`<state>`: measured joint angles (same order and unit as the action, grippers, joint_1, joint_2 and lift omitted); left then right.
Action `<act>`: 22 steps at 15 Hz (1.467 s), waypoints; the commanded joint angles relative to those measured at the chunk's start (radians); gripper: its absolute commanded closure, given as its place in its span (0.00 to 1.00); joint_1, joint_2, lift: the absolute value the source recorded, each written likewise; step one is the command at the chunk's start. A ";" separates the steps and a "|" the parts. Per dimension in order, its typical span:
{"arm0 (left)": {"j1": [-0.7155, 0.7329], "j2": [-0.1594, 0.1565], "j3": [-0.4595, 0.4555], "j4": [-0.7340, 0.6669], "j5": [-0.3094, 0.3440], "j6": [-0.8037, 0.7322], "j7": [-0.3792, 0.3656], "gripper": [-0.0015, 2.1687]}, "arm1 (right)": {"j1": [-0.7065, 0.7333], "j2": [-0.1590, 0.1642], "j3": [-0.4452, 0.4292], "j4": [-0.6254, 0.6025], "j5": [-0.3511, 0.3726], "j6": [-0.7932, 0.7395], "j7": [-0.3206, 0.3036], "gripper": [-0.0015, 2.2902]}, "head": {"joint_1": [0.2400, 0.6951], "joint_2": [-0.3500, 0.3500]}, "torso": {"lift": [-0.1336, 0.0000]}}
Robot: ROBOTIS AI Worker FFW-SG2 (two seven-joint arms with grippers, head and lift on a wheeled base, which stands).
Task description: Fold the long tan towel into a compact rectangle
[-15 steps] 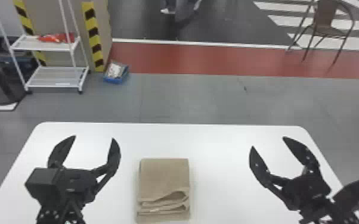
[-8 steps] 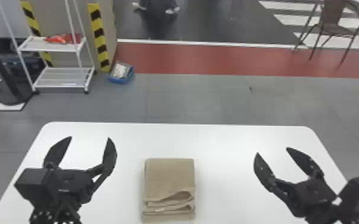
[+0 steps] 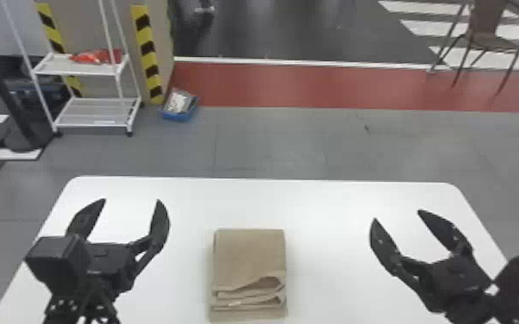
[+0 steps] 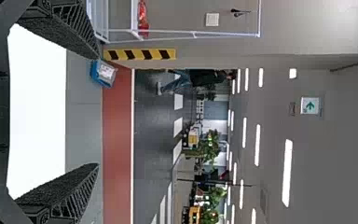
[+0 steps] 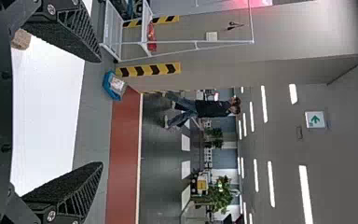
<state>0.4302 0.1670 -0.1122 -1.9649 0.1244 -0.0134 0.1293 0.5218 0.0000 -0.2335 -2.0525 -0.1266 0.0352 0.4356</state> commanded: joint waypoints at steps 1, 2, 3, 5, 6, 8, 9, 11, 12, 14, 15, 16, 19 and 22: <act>-0.002 -0.001 0.003 0.001 0.004 -0.018 0.003 0.03 | 0.000 0.001 0.002 0.000 0.002 -0.005 0.000 0.05 | 1.00 0.41 | 1.00; -0.002 -0.003 0.008 0.001 0.006 -0.033 0.004 0.03 | 0.000 0.001 0.002 0.000 0.002 -0.008 0.000 0.05 | 1.00 0.41 | 1.00; -0.001 -0.003 0.008 0.003 0.008 -0.036 0.004 0.03 | 0.000 0.001 0.002 -0.003 0.002 -0.008 0.000 0.05 | 1.00 0.41 | 1.00; -0.001 -0.003 0.009 0.003 0.008 -0.039 0.004 0.03 | 0.000 0.001 -0.001 -0.005 0.002 -0.008 -0.002 0.05 | 1.00 0.42 | 1.00; -0.001 -0.001 0.009 0.003 0.011 -0.049 0.004 0.03 | 0.000 0.001 0.000 -0.006 0.002 -0.014 -0.002 0.05 | 1.00 0.42 | 1.00; 0.001 -0.001 0.014 0.004 0.018 -0.061 0.004 0.03 | 0.000 0.001 0.002 -0.008 0.005 -0.017 -0.017 0.05 | 1.00 0.42 | 1.00; 0.001 0.000 0.016 0.004 0.018 -0.064 0.004 0.03 | 0.000 0.001 0.002 -0.009 0.010 -0.017 -0.018 0.05 | 1.00 0.42 | 1.00; 0.001 0.000 0.017 0.004 0.018 -0.064 0.004 0.03 | 0.000 0.001 0.003 -0.011 0.010 -0.017 -0.017 0.05 | 1.00 0.42 | 1.00; 0.001 -0.001 0.017 0.006 0.018 -0.061 0.004 0.03 | 0.000 0.001 0.003 -0.011 0.010 -0.017 -0.017 0.05 | 1.00 0.43 | 1.00; 0.004 -0.001 0.019 0.004 0.018 -0.064 0.004 0.03 | 0.001 0.001 0.003 -0.014 0.010 -0.014 -0.017 0.05 | 1.00 0.43 | 1.00; 0.004 -0.001 0.019 0.004 0.018 -0.064 0.004 0.03 | 0.001 0.001 0.003 -0.014 0.010 -0.014 -0.017 0.05 | 1.00 0.43 | 1.00; 0.005 -0.003 0.019 0.003 0.018 -0.064 0.003 0.03 | 0.001 0.001 0.003 -0.014 0.010 -0.014 -0.017 0.05 | 1.00 0.43 | 1.00; 0.005 -0.003 0.020 0.004 0.018 -0.064 0.004 0.03 | 0.004 0.001 0.003 -0.017 0.009 -0.014 -0.017 0.05 | 1.00 0.43 | 1.00; 0.005 -0.003 0.020 0.008 0.018 -0.064 0.003 0.03 | 0.006 0.001 0.003 -0.017 0.009 -0.014 -0.017 0.05 | 1.00 0.43 | 1.00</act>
<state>0.4358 0.1640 -0.0920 -1.9584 0.1426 -0.0774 0.1322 0.5262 0.0000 -0.2301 -2.0693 -0.1181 0.0208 0.4188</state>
